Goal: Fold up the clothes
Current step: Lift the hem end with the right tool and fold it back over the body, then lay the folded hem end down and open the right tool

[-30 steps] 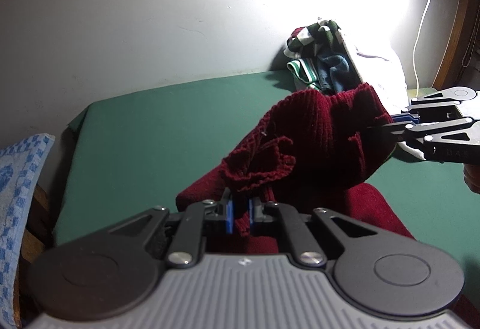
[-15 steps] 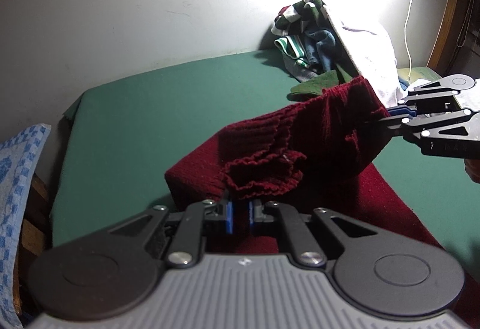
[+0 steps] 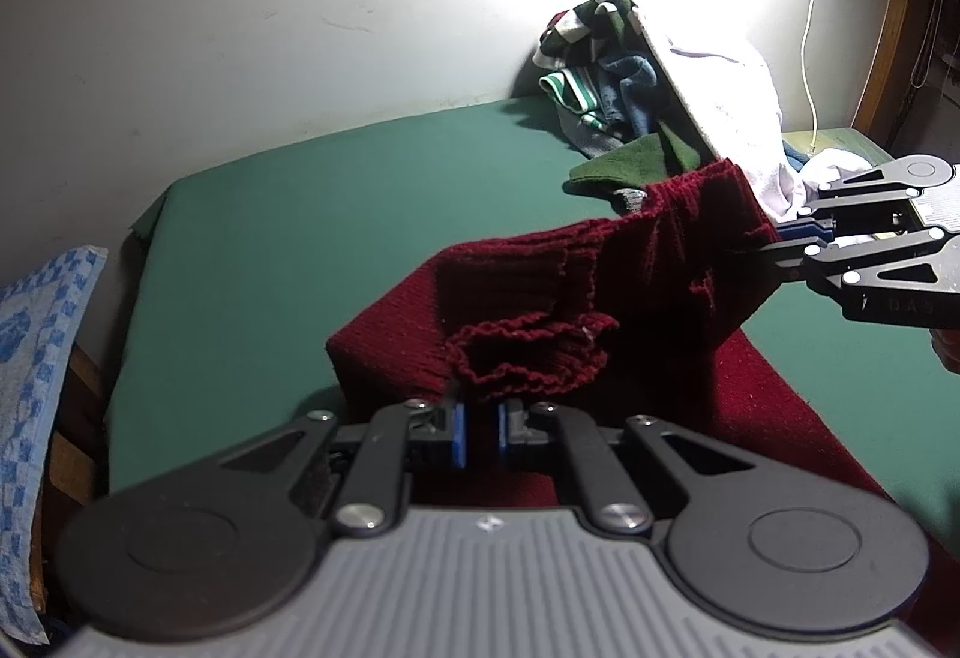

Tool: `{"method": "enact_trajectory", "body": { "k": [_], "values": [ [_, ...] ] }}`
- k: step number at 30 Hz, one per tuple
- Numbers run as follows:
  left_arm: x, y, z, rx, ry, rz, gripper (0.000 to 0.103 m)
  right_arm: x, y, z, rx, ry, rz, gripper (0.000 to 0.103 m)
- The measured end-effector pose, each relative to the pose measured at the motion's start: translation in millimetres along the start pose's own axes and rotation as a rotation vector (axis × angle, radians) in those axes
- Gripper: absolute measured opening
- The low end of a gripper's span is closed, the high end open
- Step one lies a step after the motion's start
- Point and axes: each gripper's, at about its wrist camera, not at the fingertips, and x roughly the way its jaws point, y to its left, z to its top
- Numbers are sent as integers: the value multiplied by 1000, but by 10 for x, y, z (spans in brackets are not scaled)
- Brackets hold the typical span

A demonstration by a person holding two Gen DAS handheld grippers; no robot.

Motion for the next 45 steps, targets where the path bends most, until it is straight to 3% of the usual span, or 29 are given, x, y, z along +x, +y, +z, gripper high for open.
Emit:
{"method": "enact_trajectory", "body": {
  "k": [23,40,45],
  "values": [
    [-137,-98,-151,5,29,-16,4,-107,139,-235,-20,15,-28,11],
    [-163,-171,-429,-11,85,-39,4,-155,307,-573,-136,67,-56,11],
    [-234,-141,-528,-18,98,-32,4,-182,345,-678,-187,104,-62,17]
  ]
}}
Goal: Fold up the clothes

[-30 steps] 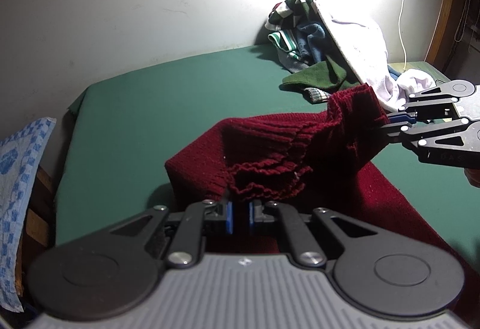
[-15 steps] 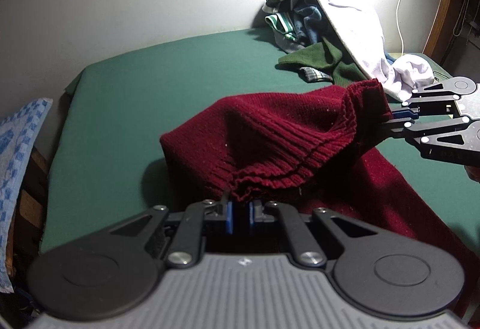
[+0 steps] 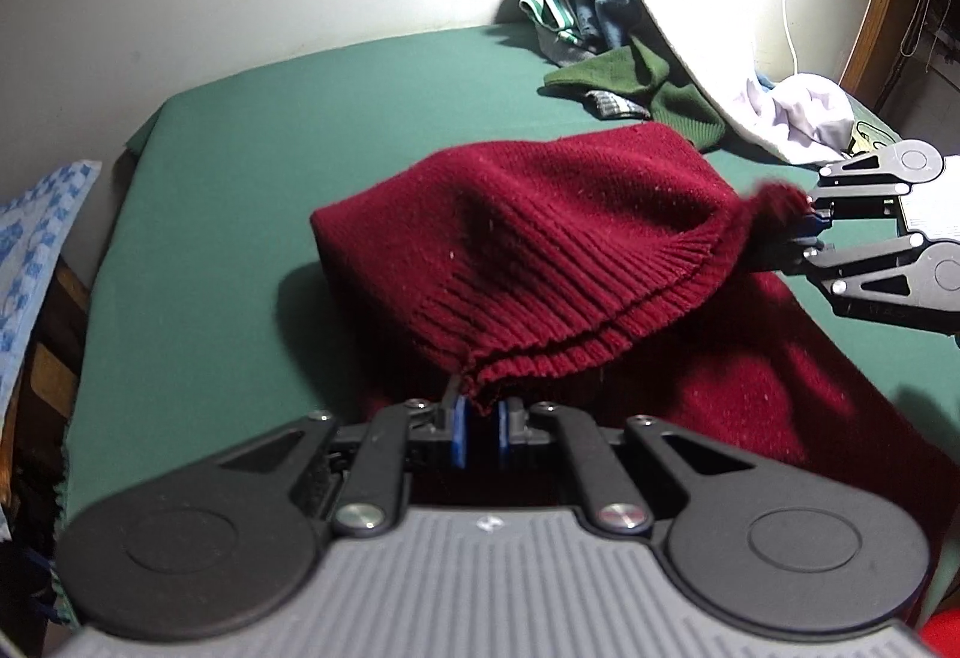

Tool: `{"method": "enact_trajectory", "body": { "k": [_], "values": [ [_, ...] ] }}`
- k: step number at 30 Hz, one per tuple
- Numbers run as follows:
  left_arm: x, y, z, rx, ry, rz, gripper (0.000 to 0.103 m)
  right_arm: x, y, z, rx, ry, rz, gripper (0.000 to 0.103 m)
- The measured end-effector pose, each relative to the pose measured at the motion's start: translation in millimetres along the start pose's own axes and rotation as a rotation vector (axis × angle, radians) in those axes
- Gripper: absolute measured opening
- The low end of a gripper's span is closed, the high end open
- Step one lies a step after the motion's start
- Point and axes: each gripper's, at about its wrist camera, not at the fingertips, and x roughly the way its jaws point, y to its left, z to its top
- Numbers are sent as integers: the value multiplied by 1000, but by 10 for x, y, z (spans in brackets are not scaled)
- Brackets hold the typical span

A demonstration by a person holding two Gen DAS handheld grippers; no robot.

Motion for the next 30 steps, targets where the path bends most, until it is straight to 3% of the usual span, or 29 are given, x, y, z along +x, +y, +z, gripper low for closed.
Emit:
{"method": "enact_trajectory", "body": {
  "k": [6,11,14,19,22,25,30],
  "values": [
    [-24,-56,-112,32,20,2,5,-200,34,-83,-3,35,28,31],
    [-65,-183,-194,95,3,38,11,-462,141,-96,9,17,9,34],
    [-76,-208,-188,132,-17,78,14,-537,133,-65,166,-19,-2,48],
    [75,-270,-157,193,-6,107,23,-399,-47,-107,560,-47,-13,48],
    [79,-295,-141,196,-13,74,32,-259,-95,-121,667,-25,-42,47],
    [-3,-358,-144,232,-50,63,48,-162,-74,-98,693,-2,-61,44],
    [59,-438,-206,323,-48,102,49,-66,43,-78,672,48,-92,44]
  ]
}}
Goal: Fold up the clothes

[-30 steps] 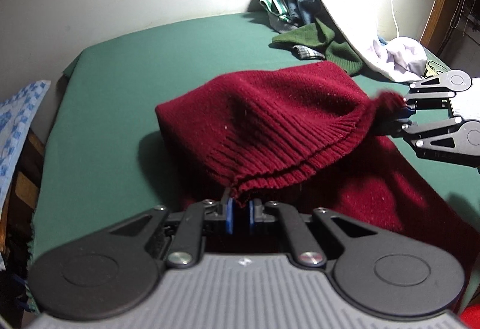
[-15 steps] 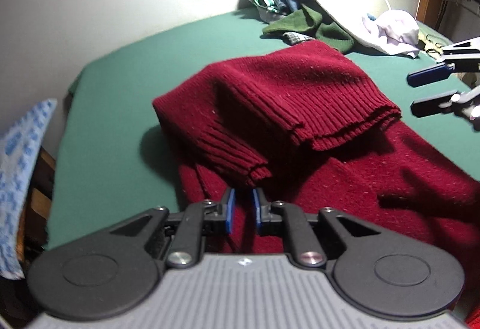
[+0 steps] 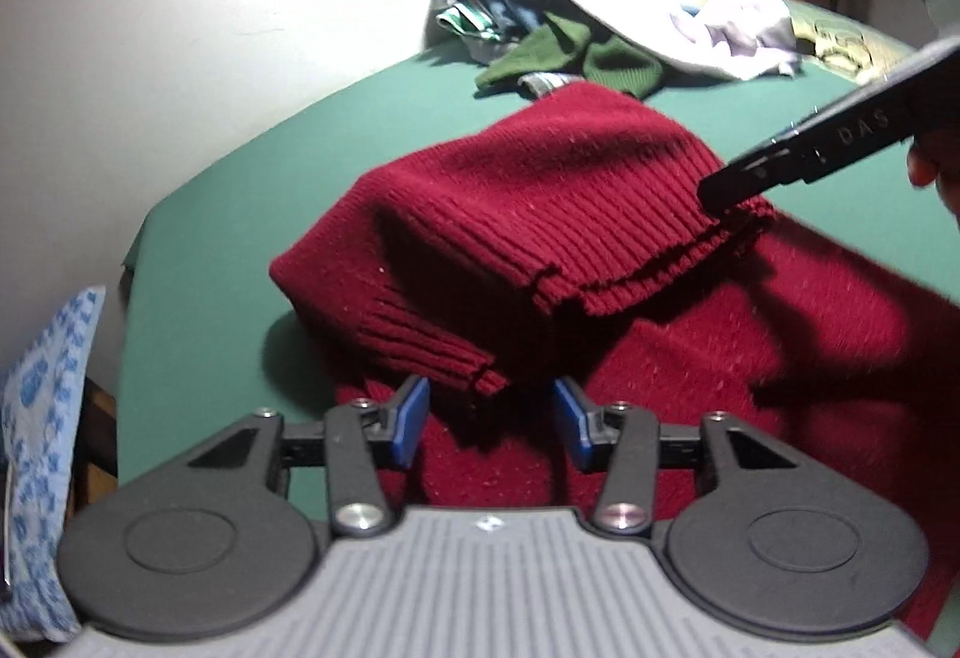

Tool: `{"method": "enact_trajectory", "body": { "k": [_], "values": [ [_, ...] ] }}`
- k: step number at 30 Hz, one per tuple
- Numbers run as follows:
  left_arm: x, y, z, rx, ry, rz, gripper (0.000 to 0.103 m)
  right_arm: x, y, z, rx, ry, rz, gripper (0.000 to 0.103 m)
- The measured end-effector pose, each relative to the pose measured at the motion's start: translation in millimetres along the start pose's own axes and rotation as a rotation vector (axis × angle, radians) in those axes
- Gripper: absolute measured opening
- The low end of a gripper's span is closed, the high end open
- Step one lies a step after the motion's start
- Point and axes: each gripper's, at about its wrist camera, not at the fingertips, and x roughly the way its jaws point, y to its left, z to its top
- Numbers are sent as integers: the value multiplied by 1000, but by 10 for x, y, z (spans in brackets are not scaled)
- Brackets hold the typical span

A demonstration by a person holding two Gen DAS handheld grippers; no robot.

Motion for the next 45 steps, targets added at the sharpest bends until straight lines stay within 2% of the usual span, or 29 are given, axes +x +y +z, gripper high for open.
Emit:
{"method": "enact_trajectory", "body": {
  "k": [2,4,6,8,9,16,20,26,33,41,45],
  "values": [
    [67,-12,-3,18,2,22,49,28,30,-18,-2,11,-21,42],
    [114,-2,8,28,-7,38,48,37,55,-32,0,13,-29,35],
    [148,14,29,34,-13,39,43,42,83,-44,-1,12,-32,21],
    [180,19,44,42,-8,31,25,53,117,-54,-17,11,-44,16],
    [195,26,45,43,-6,28,22,62,128,-54,-25,10,-51,14],
    [56,155,2,7,-26,26,9,-29,121,-39,-35,-14,-75,8],
    [-183,213,-49,1,-56,18,8,-175,75,-15,-19,-19,-70,8],
    [-357,140,-183,26,-31,-8,8,-342,12,-43,-19,8,-75,8],
    [-157,14,-302,47,42,-13,9,-177,-27,-193,-37,44,-102,8],
    [-227,47,-283,55,44,-22,10,-239,-4,-245,-70,37,-100,8],
    [-140,67,-302,51,59,-17,13,-165,-59,-265,-33,41,-84,16]
  ]
}}
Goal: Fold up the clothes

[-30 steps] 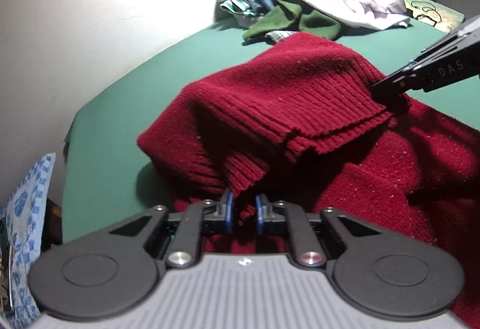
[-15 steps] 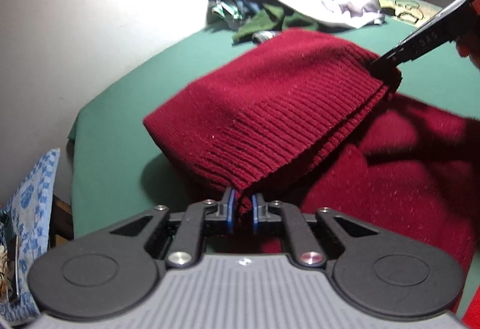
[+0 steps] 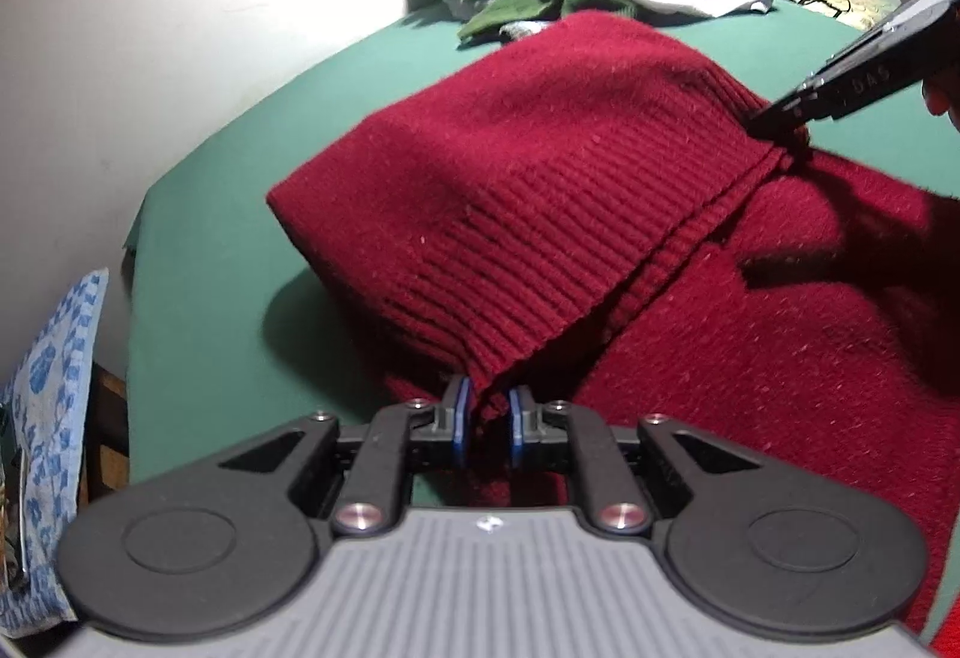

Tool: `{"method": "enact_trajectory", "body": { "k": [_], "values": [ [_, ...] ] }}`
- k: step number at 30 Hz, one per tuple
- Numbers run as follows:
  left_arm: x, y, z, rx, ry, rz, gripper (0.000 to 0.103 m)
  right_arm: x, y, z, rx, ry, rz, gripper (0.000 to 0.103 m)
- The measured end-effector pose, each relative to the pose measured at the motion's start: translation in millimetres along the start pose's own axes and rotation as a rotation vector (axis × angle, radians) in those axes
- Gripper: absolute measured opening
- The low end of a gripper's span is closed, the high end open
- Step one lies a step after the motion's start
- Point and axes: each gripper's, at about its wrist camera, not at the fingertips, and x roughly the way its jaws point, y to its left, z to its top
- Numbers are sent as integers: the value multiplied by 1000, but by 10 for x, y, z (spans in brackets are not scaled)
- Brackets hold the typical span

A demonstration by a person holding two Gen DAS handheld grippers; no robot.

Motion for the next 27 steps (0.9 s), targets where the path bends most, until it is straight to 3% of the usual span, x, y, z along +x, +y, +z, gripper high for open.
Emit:
{"method": "enact_trajectory", "body": {
  "k": [4,8,13,17,22,27],
  "values": [
    [-134,39,7,-9,-22,-37,27,-62,-32,34,11,-14,-2,21],
    [-401,189,20,-55,-63,-59,27,-276,-71,144,22,-124,-20,21],
    [-566,434,249,-138,-161,-32,29,-267,101,363,-91,-204,-1,21],
    [-266,469,536,-183,-200,17,29,53,332,511,-223,-199,-1,21],
    [311,442,730,-200,-147,56,29,420,460,680,-289,-190,-9,21],
    [627,486,657,-190,-109,89,31,605,368,718,-300,-152,-50,19]
  ]
}}
